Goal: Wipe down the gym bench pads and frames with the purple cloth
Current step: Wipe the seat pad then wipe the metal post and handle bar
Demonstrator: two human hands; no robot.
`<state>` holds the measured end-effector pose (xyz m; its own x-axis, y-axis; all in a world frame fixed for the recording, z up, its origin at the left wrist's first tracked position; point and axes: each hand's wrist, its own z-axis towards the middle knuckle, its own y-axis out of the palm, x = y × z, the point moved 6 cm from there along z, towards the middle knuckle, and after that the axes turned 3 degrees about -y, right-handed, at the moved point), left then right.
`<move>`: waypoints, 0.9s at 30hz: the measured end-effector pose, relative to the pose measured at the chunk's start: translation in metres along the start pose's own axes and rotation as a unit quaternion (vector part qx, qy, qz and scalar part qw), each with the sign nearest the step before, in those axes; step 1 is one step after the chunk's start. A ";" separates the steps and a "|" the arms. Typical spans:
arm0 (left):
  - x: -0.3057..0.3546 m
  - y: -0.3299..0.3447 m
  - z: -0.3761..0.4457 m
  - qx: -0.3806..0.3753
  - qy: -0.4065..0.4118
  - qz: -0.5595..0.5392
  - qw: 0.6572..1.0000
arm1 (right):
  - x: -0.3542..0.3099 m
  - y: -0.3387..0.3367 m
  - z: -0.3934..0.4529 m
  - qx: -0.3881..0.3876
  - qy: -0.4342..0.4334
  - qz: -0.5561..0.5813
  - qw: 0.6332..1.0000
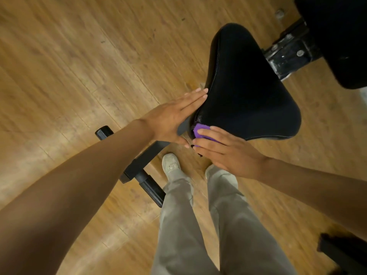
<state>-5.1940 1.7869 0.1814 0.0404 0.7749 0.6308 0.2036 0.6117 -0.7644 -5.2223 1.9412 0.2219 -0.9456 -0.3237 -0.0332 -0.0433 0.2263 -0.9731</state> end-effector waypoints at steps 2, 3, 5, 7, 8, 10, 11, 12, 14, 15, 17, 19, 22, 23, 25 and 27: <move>0.000 -0.002 0.000 -0.003 0.006 0.017 1.000 | -0.002 0.001 0.001 0.006 0.017 -0.021 1.000; 0.000 -0.003 0.000 -0.004 0.009 0.027 1.000 | -0.004 -0.001 0.007 0.012 0.026 -0.031 0.999; 0.003 -0.005 0.002 -0.002 0.027 0.052 0.998 | -0.008 -0.005 0.029 0.024 0.037 -0.048 0.998; 0.005 -0.008 0.004 -0.004 0.044 0.079 0.996 | -0.011 -0.006 0.047 0.023 0.033 -0.051 0.998; 0.005 -0.009 0.004 -0.011 0.048 0.090 0.995 | -0.012 -0.006 0.050 0.023 0.030 -0.051 0.998; 0.004 -0.012 0.004 -0.037 0.047 0.104 0.993 | -0.011 -0.005 0.037 0.034 0.021 -0.057 0.998; 0.004 -0.012 0.005 -0.053 0.042 0.111 0.991 | -0.011 -0.002 0.023 0.040 0.009 -0.066 0.997; 0.003 -0.013 0.005 -0.070 0.038 0.117 0.990 | -0.011 0.002 0.005 0.038 -0.007 -0.078 0.996; 0.002 -0.014 0.006 -0.092 0.034 0.121 0.988 | -0.011 0.014 -0.025 0.031 -0.038 -0.119 0.992; 0.002 -0.015 0.006 -0.096 0.033 0.121 0.988 | -0.011 0.018 -0.034 0.034 -0.041 -0.135 0.989; 0.001 -0.017 0.006 -0.103 0.028 0.122 0.987 | -0.012 0.023 -0.034 0.050 -0.038 -0.145 0.987; 0.000 -0.017 0.006 -0.110 0.021 0.124 0.986 | -0.014 0.022 -0.020 0.077 -0.031 -0.142 0.986; 0.002 -0.017 0.005 -0.113 0.009 0.129 0.985 | -0.017 0.009 0.012 0.106 -0.005 -0.126 0.986; 0.003 -0.018 0.005 -0.112 0.005 0.128 0.985 | -0.015 0.006 0.021 0.105 0.012 -0.114 0.988; 0.007 -0.020 0.005 -0.103 0.004 0.125 0.987 | -0.013 0.002 0.030 0.097 0.051 -0.090 0.990; 0.009 -0.022 0.004 -0.102 -0.001 0.122 0.987 | -0.015 0.007 0.022 0.107 0.078 -0.080 0.988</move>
<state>-5.2017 1.7811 0.2041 0.1112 0.8958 0.4302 0.3809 0.3614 -0.8511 -5.2013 1.9276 0.2110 -0.9712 -0.1896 0.1443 -0.1427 -0.0220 -0.9895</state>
